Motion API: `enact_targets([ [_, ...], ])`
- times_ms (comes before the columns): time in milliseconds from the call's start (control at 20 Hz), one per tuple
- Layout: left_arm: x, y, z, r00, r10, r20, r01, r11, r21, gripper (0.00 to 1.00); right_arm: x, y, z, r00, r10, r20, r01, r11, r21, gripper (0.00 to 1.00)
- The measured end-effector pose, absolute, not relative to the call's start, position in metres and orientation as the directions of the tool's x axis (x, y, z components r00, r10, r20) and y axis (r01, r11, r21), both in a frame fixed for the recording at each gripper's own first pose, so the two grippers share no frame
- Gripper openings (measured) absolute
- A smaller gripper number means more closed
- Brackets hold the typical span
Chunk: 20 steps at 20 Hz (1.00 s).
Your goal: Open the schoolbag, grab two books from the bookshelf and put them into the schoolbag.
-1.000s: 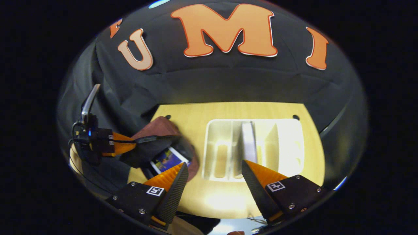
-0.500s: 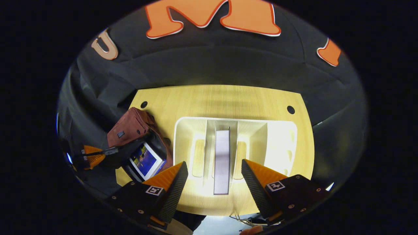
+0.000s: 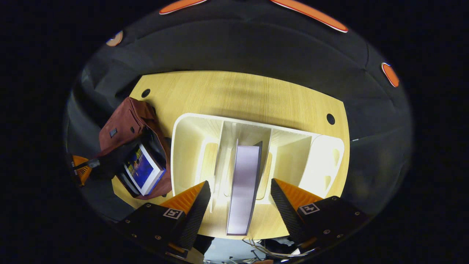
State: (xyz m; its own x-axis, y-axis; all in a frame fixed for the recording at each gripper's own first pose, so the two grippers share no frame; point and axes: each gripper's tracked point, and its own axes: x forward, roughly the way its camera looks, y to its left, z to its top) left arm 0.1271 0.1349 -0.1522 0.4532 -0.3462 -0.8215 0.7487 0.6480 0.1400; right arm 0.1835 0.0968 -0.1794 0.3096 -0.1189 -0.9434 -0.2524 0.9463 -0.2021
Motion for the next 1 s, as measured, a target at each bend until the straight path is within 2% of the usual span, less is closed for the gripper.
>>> enact_targets([
  [200,0.126,0.137,-0.154,0.450,-0.345,-0.824,0.745,0.653,0.134,0.00,0.182,0.100,-0.196,0.263,-0.099,-0.960,-0.223,0.962,-0.160,0.98],
  [250,0.127,0.139,-0.154,0.450,-0.344,-0.824,0.746,0.652,0.135,0.00,0.181,0.100,-0.198,0.254,-0.097,-0.962,-0.217,0.964,-0.154,0.82],
  [300,0.126,0.139,-0.154,0.450,-0.343,-0.824,0.747,0.650,0.137,0.00,0.183,0.098,-0.201,0.256,-0.107,-0.961,-0.206,0.965,-0.162,0.75],
  [400,0.127,0.139,-0.153,0.449,-0.342,-0.825,0.748,0.649,0.138,0.00,0.185,0.095,-0.200,0.262,-0.108,-0.959,-0.173,0.972,-0.156,0.31],
  [450,0.127,0.139,-0.153,0.448,-0.341,-0.826,0.748,0.650,0.137,0.00,0.185,0.093,-0.201,0.259,-0.107,-0.960,-0.164,0.975,-0.153,0.36],
  [500,0.128,0.139,-0.154,0.447,-0.341,-0.827,0.748,0.649,0.136,0.00,0.185,0.092,-0.198,0.262,-0.107,-0.959,-0.161,0.975,-0.153,0.35],
  [550,0.128,0.139,-0.154,0.445,-0.342,-0.828,0.749,0.649,0.135,0.00,0.184,0.092,-0.198,0.263,-0.108,-0.959,-0.159,0.975,-0.153,0.24],
  [600,0.128,0.139,-0.155,0.444,-0.342,-0.828,0.749,0.649,0.133,0.00,0.184,0.093,-0.196,0.268,-0.107,-0.957,-0.153,0.976,-0.152,0.33],
  [650,0.128,0.139,-0.154,0.443,-0.342,-0.829,0.748,0.650,0.132,0.00,0.183,0.092,-0.193,0.275,-0.108,-0.955,-0.141,0.978,-0.152,0.23],
  [700,0.129,0.139,-0.155,0.445,-0.341,-0.828,0.746,0.653,0.132,0.00,0.184,0.092,-0.188,0.284,-0.104,-0.953,-0.128,0.981,-0.145,0.23],
  [750,0.129,0.138,-0.155,0.447,-0.344,-0.826,0.746,0.652,0.132,0.00,0.184,0.092,-0.182,0.290,-0.097,-0.952,-0.108,0.985,-0.133,0.33],
  [900,0.127,0.139,-0.155,0.445,-0.348,-0.825,0.749,0.650,0.130,0.00,0.180,0.096,-0.160,0.319,-0.083,-0.944,-0.065,0.992,-0.109,0.32],
  [1000,0.125,0.140,-0.155,0.445,-0.352,-0.823,0.747,0.653,0.125,0.00,0.176,0.087,-0.128,0.378,-0.111,-0.919,-0.065,0.987,-0.147,0.33],
])
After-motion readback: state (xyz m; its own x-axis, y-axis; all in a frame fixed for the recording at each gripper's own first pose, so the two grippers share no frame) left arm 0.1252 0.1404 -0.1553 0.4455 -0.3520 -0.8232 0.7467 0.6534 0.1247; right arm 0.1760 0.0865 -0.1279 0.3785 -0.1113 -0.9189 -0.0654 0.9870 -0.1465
